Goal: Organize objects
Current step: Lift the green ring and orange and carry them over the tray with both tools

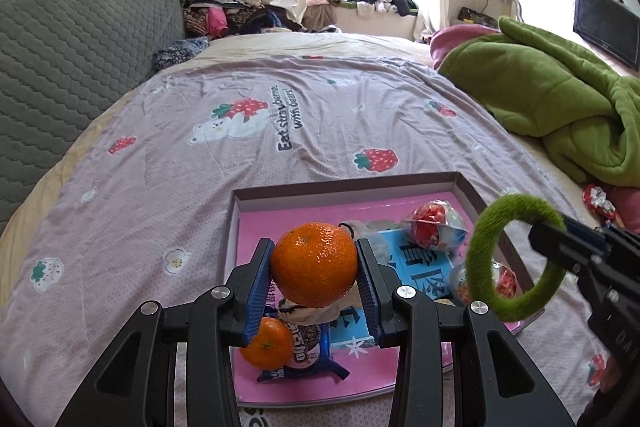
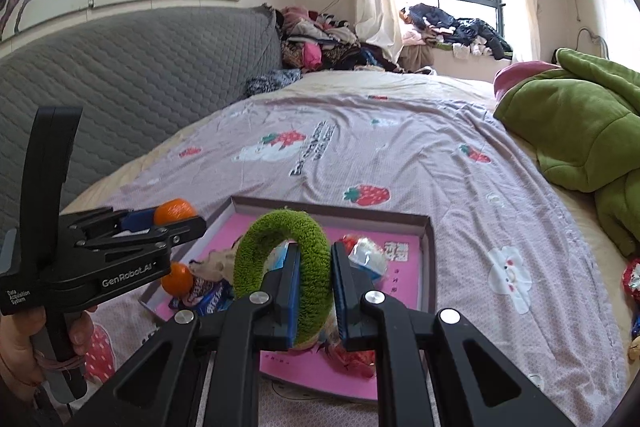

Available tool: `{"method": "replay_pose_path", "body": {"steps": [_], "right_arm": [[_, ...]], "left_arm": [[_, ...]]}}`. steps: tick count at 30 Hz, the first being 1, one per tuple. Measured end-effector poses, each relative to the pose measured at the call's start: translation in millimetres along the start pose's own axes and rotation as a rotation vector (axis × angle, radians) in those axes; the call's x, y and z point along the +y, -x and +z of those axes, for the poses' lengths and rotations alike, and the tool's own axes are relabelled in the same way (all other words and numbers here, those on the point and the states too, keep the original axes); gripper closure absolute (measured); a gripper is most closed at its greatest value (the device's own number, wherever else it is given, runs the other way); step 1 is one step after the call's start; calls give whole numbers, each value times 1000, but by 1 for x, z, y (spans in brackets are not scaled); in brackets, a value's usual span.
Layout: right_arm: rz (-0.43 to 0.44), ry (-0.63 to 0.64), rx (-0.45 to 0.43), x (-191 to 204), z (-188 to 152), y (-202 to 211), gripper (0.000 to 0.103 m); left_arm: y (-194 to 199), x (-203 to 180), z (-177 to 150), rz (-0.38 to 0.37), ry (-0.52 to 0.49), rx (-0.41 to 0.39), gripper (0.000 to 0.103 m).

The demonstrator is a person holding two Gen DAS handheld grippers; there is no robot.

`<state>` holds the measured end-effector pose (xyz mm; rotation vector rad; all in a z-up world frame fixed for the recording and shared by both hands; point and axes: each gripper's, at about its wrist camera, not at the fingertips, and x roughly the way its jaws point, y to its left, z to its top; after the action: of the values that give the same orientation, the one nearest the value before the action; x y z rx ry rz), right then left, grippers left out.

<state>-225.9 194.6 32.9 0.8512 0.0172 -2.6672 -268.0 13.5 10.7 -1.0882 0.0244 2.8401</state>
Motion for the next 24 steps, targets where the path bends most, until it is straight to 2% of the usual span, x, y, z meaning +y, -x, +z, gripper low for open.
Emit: {"method": "replay_pose_path", "body": {"steps": [8,15,24], "right_arm": [[-11,54,67,11,-12,-19,88],[-80,115,118,17,-25,-34,88],[-146,142,128,11,-29,-45,88]], "left_arm": [[-20,-16,-11,-9,-38,34,61],[-40,-30,-29,-23,-72,90,61],[-51,-44,-45,-39,-100,122,61]]}}
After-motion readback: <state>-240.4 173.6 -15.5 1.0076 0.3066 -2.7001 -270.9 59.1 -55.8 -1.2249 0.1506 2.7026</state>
